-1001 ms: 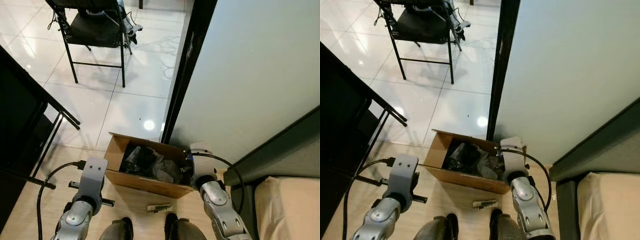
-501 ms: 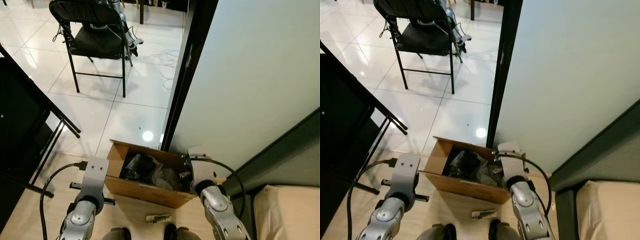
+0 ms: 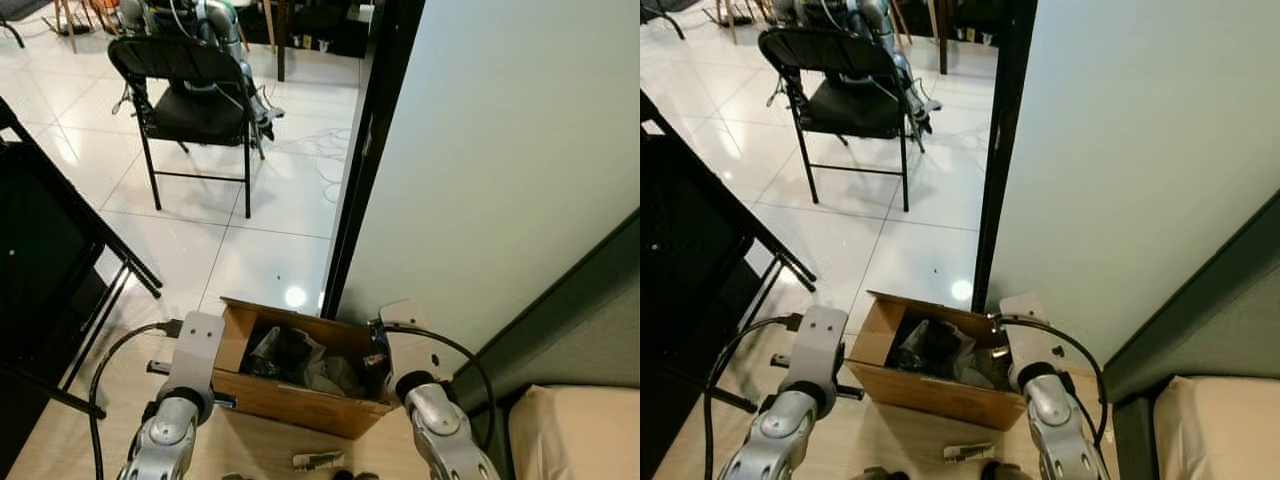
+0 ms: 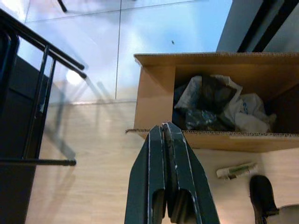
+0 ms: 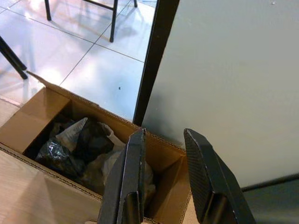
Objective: Clean up the room
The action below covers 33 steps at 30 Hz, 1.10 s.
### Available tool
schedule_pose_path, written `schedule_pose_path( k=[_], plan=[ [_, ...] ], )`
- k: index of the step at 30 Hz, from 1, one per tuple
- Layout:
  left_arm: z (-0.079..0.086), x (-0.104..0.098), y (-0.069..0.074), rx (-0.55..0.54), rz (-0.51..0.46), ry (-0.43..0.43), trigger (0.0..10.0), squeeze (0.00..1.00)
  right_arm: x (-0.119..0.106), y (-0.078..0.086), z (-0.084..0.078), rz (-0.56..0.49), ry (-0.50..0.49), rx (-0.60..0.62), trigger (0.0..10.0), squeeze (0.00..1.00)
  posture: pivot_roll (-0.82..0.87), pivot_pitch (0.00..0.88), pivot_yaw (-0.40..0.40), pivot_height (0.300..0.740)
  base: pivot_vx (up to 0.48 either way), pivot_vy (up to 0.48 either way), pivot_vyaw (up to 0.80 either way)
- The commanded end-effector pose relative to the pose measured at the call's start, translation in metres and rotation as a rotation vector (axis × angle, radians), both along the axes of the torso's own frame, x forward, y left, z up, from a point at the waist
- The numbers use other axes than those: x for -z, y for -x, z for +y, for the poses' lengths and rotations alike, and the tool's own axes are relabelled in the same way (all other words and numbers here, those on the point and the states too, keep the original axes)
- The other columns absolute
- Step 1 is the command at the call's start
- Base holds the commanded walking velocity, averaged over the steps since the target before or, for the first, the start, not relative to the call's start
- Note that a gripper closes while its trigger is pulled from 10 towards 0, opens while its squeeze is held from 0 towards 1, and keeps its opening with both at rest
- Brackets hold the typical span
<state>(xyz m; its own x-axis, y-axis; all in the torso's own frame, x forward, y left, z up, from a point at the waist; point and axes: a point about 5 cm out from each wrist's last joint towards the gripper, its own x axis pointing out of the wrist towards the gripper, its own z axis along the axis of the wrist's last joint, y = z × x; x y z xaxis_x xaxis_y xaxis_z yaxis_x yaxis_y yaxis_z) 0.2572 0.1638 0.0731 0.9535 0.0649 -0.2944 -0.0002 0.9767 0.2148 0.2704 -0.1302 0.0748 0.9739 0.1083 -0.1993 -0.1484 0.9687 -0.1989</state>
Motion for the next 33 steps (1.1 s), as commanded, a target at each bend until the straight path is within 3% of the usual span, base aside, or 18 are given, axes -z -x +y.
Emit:
schedule_pose_path(
  k=[1,16,23,33],
  plan=[
    [0.002,0.006,0.002,-0.005,0.020,0.005,10.0,0.00,0.004,0.004,-0.002,0.016,0.000,0.015,10.0,0.00,-0.03,0.135,-0.021,0.708,0.000,0.000,0.00],
    [0.001,0.001,-0.006,0.003,-0.020,0.033,10.0,0.00,0.020,0.003,-0.008,0.101,-0.061,0.100,10.0,0.00,-0.02,0.118,0.009,0.708,0.000,0.000,0.00],
    [0.011,0.002,-0.005,-0.008,-0.017,0.010,10.0,0.00,0.021,0.002,-0.004,0.098,-0.090,0.121,10.0,0.00,-0.03,0.114,0.042,0.708,0.000,0.000,0.00],
    [0.010,0.009,0.000,-0.044,-0.009,0.026,10.0,0.00,0.021,-0.005,-0.010,0.143,-0.086,0.086,10.0,0.00,-0.04,0.126,0.001,0.708,0.000,0.000,-0.69]
  ],
)
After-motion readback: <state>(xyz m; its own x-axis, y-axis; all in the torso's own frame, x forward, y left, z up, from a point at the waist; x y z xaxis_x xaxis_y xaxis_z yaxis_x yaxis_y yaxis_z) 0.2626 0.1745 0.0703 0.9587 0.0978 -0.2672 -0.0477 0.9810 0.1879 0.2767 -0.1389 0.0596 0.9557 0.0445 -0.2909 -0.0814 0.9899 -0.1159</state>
